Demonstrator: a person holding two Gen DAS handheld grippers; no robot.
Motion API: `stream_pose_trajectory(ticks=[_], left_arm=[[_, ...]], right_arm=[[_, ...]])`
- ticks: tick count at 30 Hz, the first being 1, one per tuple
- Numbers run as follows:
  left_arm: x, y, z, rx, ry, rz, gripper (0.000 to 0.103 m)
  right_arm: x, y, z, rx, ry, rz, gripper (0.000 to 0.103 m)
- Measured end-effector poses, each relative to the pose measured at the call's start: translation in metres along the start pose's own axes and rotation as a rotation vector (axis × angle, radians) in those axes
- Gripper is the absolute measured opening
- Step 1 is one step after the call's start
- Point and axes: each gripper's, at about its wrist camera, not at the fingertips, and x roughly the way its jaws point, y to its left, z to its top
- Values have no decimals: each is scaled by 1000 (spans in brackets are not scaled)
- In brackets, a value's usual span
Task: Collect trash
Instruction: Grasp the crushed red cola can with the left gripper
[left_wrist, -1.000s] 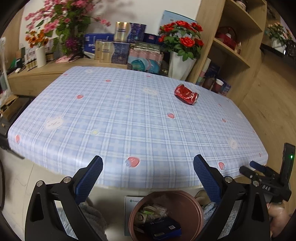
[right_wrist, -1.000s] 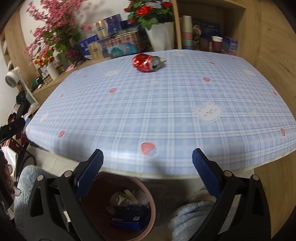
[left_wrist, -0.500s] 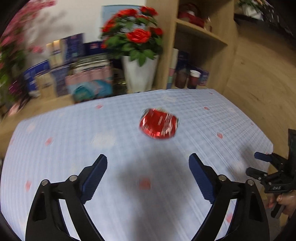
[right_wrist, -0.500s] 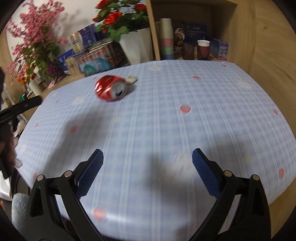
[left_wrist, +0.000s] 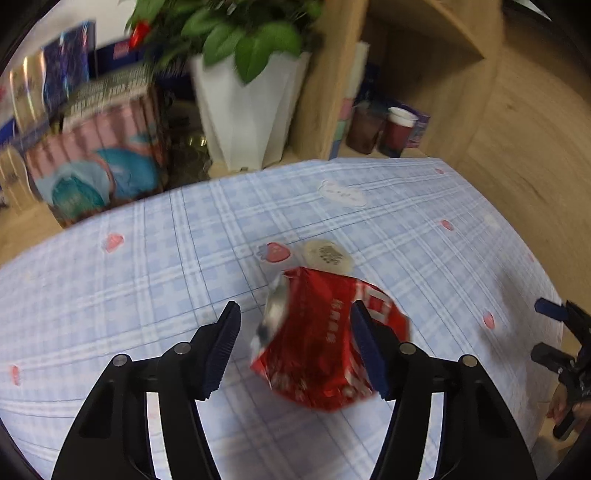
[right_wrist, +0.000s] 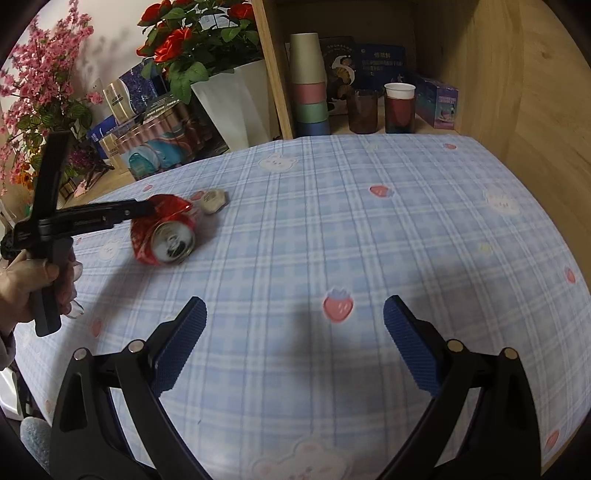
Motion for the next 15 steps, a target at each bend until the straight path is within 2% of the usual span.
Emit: stream_pose_trajectory(ticks=[2,5,6,9,12,15], left_arm=[[13,9,1,-55,41,-10,60],[19,18,-2,-102,52,-49,37],[15,20,-4,-115,40,-56,34],[0,27,-13,-125,7,-95,32],[-23,38,-25,-153,-42,-91,31],[-59,58,-37,-181,-111,-29,31]], right_arm=[[8,-2,5,-5,5,-3,95],[16,-2,10,-4,13,5,95],[18,-1,12,-7,13,7,95],[25,4,18,-25,19,25,95],[32,13,29,-40,21,45,95],[45,33,48,-105,23,62,95]])
